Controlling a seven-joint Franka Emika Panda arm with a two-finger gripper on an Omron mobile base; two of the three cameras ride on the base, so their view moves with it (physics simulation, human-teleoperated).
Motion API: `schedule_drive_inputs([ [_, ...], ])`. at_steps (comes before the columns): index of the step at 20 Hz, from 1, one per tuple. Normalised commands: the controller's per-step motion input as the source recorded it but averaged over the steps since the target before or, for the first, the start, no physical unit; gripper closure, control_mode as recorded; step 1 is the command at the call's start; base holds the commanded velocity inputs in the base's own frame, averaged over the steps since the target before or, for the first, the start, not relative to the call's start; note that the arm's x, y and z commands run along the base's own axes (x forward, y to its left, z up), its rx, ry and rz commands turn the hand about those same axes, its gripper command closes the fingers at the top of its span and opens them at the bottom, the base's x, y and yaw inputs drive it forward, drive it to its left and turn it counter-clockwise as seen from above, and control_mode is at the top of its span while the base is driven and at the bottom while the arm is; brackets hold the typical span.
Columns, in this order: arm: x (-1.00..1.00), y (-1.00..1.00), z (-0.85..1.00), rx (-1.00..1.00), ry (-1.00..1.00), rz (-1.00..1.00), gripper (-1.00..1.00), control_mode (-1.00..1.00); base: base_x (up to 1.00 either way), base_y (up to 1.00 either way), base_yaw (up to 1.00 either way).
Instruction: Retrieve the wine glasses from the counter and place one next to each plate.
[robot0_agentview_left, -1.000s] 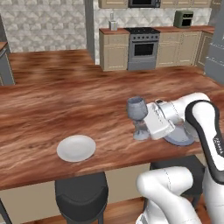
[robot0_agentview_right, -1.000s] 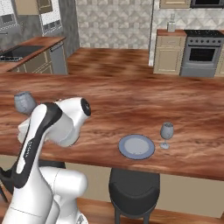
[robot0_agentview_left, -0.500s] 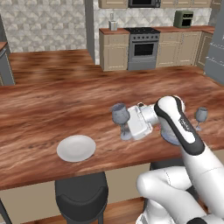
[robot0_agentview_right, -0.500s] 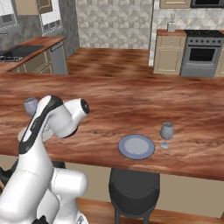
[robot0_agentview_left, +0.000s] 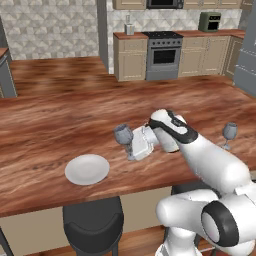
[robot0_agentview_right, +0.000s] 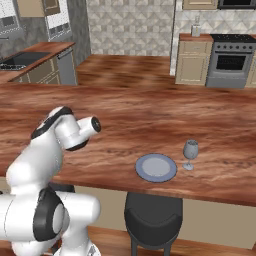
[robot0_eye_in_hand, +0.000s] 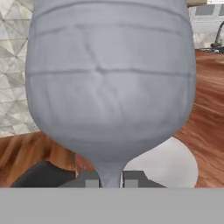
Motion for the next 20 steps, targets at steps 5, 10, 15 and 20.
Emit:
schedule_drive_inputs([
  [5,0.83,0.0,-0.51,0.28,0.01,0.0,1.0,-1.0,0.0,0.0,0.0],
  [10,0.71,0.23,-0.36,0.0,0.0,0.06,1.0,-1.0,0.0,0.0,0.0],
  [15,0.54,0.49,-0.08,-0.07,0.05,0.06,1.0,-1.0,0.0,0.0,0.0],
  [20,0.36,0.09,-0.05,-0.01,0.09,0.05,1.0,-1.0,0.0,0.0,0.0],
])
